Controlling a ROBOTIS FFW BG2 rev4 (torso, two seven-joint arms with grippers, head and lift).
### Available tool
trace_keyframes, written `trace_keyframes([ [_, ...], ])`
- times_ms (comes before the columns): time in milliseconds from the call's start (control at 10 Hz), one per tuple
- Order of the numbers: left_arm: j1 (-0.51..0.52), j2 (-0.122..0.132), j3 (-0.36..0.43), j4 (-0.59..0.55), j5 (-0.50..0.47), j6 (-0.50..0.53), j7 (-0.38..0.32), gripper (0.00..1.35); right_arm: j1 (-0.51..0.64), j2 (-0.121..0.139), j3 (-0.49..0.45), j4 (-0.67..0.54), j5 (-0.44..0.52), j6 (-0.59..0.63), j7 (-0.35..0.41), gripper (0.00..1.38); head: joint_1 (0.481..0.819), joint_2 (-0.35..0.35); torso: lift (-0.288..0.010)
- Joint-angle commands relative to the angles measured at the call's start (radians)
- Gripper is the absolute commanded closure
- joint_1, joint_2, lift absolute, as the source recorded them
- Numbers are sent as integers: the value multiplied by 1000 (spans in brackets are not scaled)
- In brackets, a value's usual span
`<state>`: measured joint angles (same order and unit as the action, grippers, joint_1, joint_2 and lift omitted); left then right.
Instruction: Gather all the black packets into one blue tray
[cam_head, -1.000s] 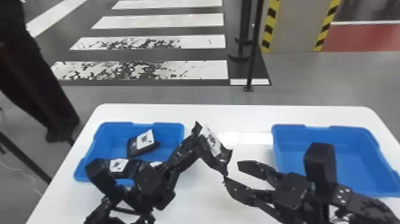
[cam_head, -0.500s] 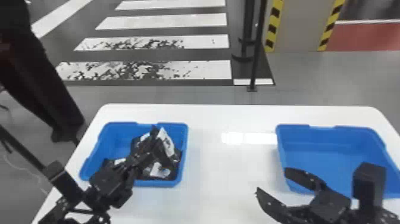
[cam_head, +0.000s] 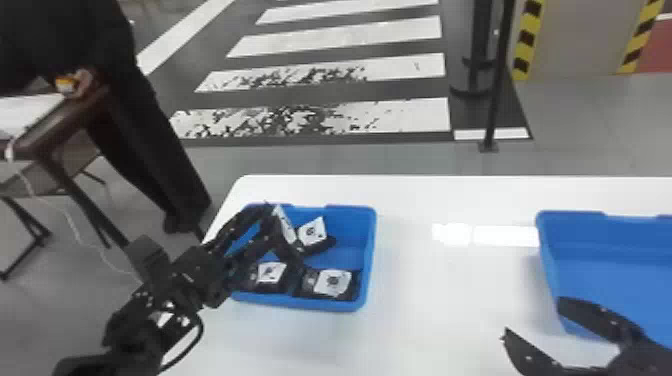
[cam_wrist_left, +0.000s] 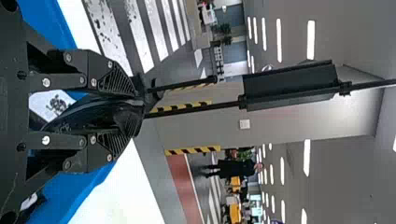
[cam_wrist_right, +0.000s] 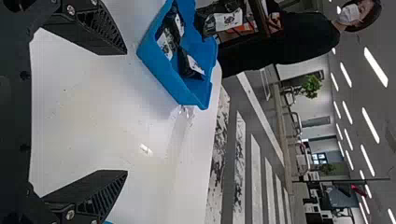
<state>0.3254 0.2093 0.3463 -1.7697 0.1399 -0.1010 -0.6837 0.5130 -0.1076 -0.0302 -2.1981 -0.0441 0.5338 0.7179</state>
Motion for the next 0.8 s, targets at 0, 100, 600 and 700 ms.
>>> trace_keyframes([
  [0, 23, -14, 21, 9, 10, -46, 1, 25, 10, 6, -20, 0, -2, -14, -2, 116, 695, 276, -110],
  [100, 84, -31, 19, -9, 71, -105, 3, 174, 47, 20, -66, -17, -22, -60, -25, 117, 695, 287, -110],
  [600, 568, -162, 62, -445, 161, -122, 115, 285, 287, 109, -289, -59, -115, -448, -235, 117, 695, 132, -110],
  [700, 619, -176, 62, -465, 173, -125, 118, 285, 319, 109, -295, -37, -127, -556, -278, 114, 695, 75, -110],
])
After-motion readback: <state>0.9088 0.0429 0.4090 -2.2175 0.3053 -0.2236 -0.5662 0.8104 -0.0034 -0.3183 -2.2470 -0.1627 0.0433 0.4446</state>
